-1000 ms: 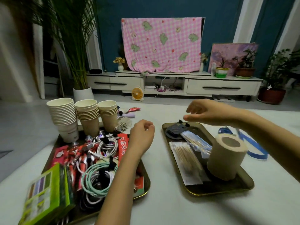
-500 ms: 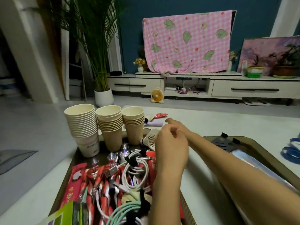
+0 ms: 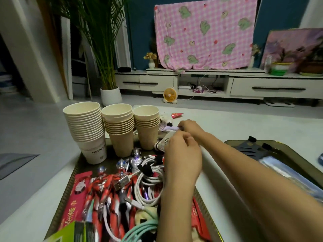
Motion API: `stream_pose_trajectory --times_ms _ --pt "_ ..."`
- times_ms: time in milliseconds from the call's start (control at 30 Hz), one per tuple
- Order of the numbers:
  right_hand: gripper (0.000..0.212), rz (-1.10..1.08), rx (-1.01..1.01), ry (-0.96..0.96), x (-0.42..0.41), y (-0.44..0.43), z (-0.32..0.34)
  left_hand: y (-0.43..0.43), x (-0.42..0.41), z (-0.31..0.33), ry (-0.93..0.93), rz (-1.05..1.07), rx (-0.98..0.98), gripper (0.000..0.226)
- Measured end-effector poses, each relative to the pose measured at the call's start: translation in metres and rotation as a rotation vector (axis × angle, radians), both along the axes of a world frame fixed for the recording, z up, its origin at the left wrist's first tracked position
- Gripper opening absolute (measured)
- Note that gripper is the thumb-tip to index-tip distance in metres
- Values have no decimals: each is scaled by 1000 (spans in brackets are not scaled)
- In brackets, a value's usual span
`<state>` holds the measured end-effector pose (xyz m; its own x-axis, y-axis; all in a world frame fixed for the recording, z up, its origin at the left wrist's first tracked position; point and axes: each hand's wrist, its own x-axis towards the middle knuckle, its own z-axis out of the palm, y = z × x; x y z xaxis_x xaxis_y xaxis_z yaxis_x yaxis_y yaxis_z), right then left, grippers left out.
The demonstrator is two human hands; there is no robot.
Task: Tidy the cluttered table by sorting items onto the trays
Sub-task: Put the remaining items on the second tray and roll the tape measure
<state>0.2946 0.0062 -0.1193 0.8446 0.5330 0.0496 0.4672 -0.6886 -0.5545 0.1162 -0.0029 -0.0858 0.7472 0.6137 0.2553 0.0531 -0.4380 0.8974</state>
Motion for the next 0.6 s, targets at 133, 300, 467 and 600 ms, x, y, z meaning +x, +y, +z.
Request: stream_pose_trajectory --times_ms 133,300,467,600 --pt "32 32 -49 50 -13 -40 25 -8 -13 3 -47 15 -17 15" --pt "29 -47 -44 -33 -44 -98 58 -33 -29 9 -34 -67 -2 24" --pt "32 -93 -30 -317 -89 -164 80 -61 -36 12 5 -150 13 26" --pt "27 -130 -143 -508 -148 -224 71 -87 -39 8 40 -223 31 26"
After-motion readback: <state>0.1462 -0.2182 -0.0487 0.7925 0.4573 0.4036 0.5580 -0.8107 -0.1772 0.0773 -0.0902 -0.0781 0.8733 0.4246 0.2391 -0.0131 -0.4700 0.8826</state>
